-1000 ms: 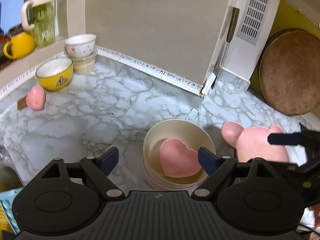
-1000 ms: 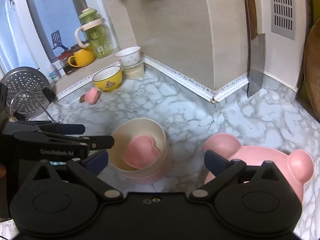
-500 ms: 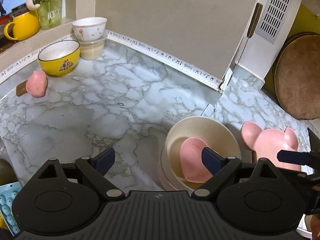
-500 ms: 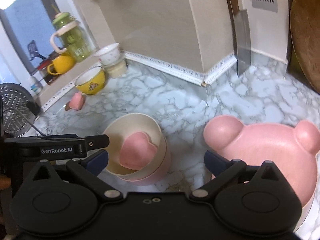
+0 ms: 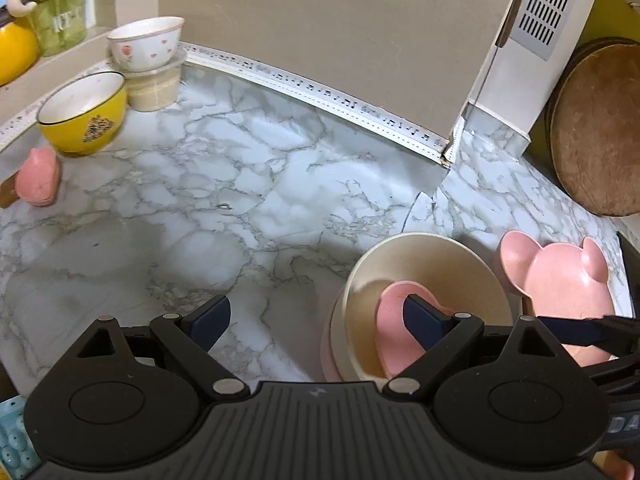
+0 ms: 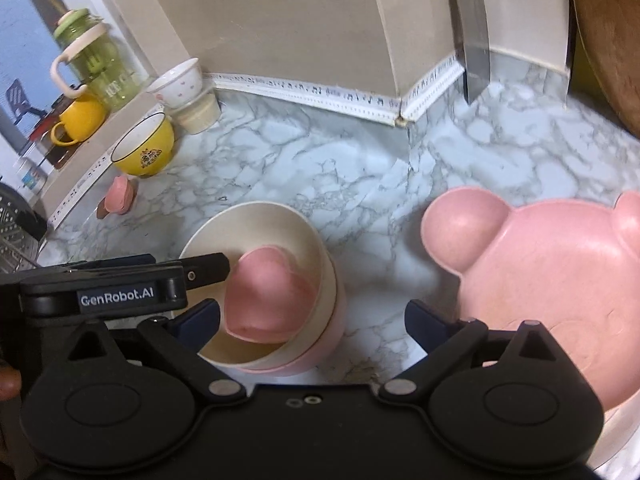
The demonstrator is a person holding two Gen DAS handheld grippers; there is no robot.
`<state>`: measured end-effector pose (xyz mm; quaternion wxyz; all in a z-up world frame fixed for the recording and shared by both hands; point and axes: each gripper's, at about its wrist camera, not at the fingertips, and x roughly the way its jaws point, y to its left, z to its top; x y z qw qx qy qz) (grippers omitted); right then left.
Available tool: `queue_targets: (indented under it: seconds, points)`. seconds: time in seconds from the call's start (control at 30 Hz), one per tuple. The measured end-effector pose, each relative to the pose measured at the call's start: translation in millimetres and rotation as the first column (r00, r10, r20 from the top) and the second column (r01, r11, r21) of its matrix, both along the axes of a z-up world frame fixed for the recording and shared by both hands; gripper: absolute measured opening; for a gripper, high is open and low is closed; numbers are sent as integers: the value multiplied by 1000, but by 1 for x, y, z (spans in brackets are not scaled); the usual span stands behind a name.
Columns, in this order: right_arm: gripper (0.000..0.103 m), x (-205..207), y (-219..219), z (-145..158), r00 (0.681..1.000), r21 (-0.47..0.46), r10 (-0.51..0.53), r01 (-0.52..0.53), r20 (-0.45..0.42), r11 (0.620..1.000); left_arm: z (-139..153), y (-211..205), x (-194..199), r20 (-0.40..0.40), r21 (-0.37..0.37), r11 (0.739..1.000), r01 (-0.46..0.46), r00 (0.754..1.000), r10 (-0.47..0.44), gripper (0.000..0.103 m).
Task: Organize plates and bowls
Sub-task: 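Move both grippers to the cream bowl rim and close, then lift the stacked bowls with both grippers and carry toward the bear plate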
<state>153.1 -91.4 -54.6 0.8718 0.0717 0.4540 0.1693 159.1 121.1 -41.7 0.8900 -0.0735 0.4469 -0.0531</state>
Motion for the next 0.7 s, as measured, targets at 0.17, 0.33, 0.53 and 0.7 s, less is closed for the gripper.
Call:
queue_targets:
  seconds: [0.17, 0.33, 0.53, 0.7]
  points:
    - [87, 5, 2, -9, 999, 27, -19, 20, -41, 999, -12, 4, 11, -49, -46, 999, 28, 998, -30, 93]
    - [75, 11, -4, -19, 995, 66, -34, 40, -91, 997, -21, 7, 16, -83, -112, 992, 52, 995, -62, 91]
    - [67, 22, -17, -24, 983, 127, -107, 126, -147, 984, -26, 8, 13, -111, -151, 986, 70, 990, -88, 70]
    - [57, 26, -9, -25, 981, 102, -109, 127, -161, 987, -30, 5, 10, -127, -165, 983, 78, 987, -100, 64]
